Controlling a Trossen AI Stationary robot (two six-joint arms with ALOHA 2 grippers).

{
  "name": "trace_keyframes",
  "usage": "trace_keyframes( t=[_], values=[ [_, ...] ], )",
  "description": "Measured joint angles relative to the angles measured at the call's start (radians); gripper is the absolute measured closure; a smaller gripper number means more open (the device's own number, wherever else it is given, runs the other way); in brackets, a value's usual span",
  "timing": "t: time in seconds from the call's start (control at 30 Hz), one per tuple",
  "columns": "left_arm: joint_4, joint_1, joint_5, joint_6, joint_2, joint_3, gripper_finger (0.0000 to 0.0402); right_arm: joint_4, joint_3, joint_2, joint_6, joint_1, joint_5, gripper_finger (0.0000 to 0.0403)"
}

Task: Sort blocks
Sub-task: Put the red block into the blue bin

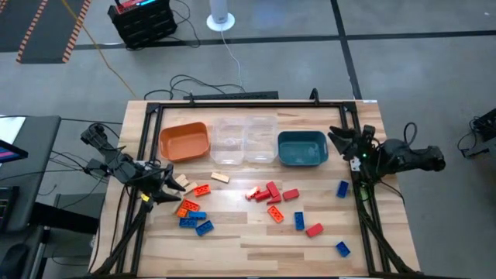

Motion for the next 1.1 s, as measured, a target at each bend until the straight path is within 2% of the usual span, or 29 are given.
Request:
trace_keyframes(
  t=[0.1,0.2,0.53,0.63,0.8,1.0,1.1],
  values=[
    [0.031,0.000,0.000,0.051,0.000,0.000,0.0228,0.110,0.000,0.055,-0.094,0.000,-0.104,0.0031],
    [0.070,0.000,0.000,0.098,0.000,0.002,0.0228,0.225,0.001,0.165,-0.153,0.001,-0.191,0.0031],
    [0.170,0.000,-0.024,0.130,0.000,0.002,0.0228,0.534,0.013,0.597,-0.201,0.001,-0.193,0.0031],
    [0.187,0.000,-0.049,0.135,0.000,0.006,0.0228,0.541,0.054,0.720,-0.224,-0.007,-0.193,0.0031],
    [0.191,0.000,-0.085,0.183,0.000,0.034,0.0228,0.540,0.139,0.899,-0.174,-0.010,-0.193,0.0031],
    [0.190,0.000,-0.089,0.193,0.000,0.047,0.0228,0.487,0.248,1.064,-0.125,-0.011,-0.208,0.0031],
    [0.189,0.000,-0.089,0.223,0.000,0.047,0.0228,0.469,0.300,1.144,-0.069,-0.017,-0.159,0.0031]
  ],
)
